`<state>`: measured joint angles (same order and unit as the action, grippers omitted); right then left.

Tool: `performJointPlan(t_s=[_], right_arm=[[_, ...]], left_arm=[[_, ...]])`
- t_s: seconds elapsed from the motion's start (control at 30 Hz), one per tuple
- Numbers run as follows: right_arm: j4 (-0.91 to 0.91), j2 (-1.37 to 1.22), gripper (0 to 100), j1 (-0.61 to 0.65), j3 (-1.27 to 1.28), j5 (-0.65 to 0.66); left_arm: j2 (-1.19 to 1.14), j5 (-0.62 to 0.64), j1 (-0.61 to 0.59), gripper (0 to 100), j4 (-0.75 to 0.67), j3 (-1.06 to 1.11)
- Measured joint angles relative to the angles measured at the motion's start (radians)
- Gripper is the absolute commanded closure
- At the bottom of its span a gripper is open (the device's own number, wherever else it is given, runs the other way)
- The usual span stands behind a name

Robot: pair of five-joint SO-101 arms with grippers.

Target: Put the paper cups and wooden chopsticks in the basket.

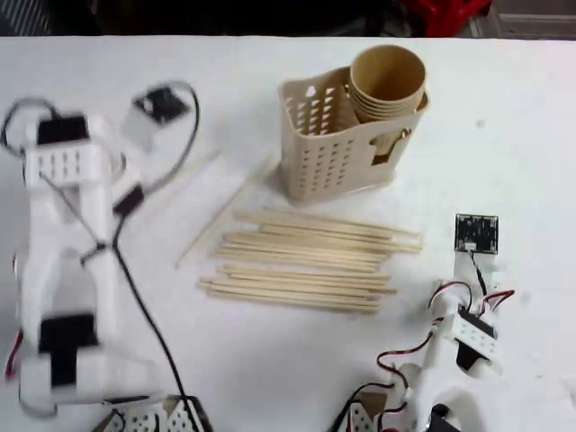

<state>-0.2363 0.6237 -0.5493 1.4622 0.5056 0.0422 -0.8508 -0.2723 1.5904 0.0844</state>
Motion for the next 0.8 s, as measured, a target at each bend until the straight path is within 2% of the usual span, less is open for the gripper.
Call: performJointPlan(t_s=[0.13,0.23,0.33,0.47,0.57,0.7,0.8], right_arm=[[0.000,-0.002,98.1,0.014,-0.017,-0.002],[-0.068,-0.002,98.1,0.038,-0.098,0.000],[-0.259,-0.002,98.1,0.069,-0.258,-0.002],[-0.594,0.002,98.1,0.114,-0.508,-0.020],[-0.760,0.100,98.1,0.152,-0.612,-0.046],[-0.902,0.333,98.1,0.247,-0.597,-0.055],[-0.933,0.569,98.1,0.298,-0.462,-0.048]], left_arm=[[0.204,-0.003,0.000,97,-0.215,0.411],[0.270,-0.003,0.000,91,-0.324,0.582],[0.288,0.008,0.000,86,-0.353,0.637],[0.295,0.012,0.000,86,-0.354,0.640],[0.296,0.012,0.003,85,-0.354,0.640],[0.296,0.017,0.005,85,-0.387,0.638],[0.298,0.092,0.006,85,-0.453,0.621]])
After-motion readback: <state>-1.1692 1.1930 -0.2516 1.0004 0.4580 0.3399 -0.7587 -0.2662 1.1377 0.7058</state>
